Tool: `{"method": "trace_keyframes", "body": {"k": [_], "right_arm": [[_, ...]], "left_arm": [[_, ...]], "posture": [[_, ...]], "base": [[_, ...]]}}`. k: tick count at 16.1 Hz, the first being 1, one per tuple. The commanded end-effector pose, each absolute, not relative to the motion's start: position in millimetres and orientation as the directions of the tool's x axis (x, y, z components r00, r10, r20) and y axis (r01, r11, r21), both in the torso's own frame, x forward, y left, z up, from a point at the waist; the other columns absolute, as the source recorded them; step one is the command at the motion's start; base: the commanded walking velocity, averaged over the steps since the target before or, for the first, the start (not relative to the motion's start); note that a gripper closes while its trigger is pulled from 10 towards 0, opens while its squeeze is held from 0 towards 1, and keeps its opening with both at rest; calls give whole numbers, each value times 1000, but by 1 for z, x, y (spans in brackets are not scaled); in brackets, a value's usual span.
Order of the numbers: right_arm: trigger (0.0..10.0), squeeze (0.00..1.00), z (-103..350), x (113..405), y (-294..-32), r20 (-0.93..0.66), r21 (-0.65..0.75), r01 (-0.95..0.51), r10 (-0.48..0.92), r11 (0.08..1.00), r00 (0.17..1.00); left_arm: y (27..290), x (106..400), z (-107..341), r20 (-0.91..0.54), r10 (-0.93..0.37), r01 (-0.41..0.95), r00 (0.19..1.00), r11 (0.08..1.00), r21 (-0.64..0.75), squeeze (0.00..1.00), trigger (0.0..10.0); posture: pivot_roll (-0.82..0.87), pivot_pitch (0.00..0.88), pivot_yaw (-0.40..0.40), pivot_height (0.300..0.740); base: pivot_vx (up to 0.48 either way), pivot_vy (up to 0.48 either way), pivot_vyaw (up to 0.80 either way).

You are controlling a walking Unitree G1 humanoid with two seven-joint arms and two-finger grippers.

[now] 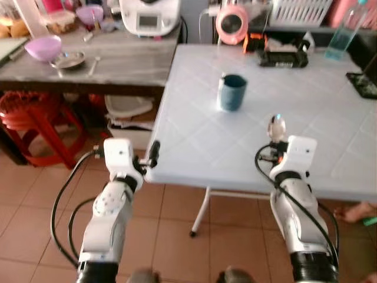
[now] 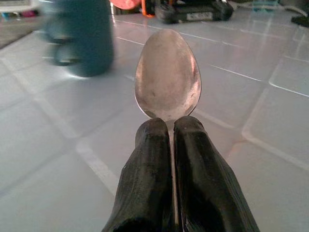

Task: Setting the table

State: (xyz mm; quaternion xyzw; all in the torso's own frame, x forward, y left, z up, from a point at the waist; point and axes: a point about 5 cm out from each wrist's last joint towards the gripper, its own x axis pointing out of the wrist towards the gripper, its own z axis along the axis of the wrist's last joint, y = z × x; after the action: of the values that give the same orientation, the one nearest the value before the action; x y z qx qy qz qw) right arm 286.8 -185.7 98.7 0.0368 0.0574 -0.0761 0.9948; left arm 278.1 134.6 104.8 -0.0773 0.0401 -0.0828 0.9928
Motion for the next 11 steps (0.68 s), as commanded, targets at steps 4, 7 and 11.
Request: {"method": "trace_keyframes", "body": {"k": [4, 7, 11], "right_arm": [[10000, 0, 108, 292, -177, -74, 76, 135, -129, 988, 989], [10000, 0, 107, 292, -177, -77, 72, 137, -131, 988, 988], [10000, 0, 107, 294, -176, -77, 75, 137, -131, 988, 988]], "left_arm": [[142, 277, 103, -65, -154, 146, 986, 982, -122, 0, 10000], [145, 278, 104, -59, -146, 137, 988, 981, -135, 0, 10000], [145, 278, 103, -65, -154, 143, 986, 978, -151, 0, 10000]], "posture": [[-14, 0, 2, 740], [-13, 0, 0, 740], [-10, 0, -3, 740]], "base": [[0, 480, 0], [0, 475, 0], [0, 461, 0]]}}
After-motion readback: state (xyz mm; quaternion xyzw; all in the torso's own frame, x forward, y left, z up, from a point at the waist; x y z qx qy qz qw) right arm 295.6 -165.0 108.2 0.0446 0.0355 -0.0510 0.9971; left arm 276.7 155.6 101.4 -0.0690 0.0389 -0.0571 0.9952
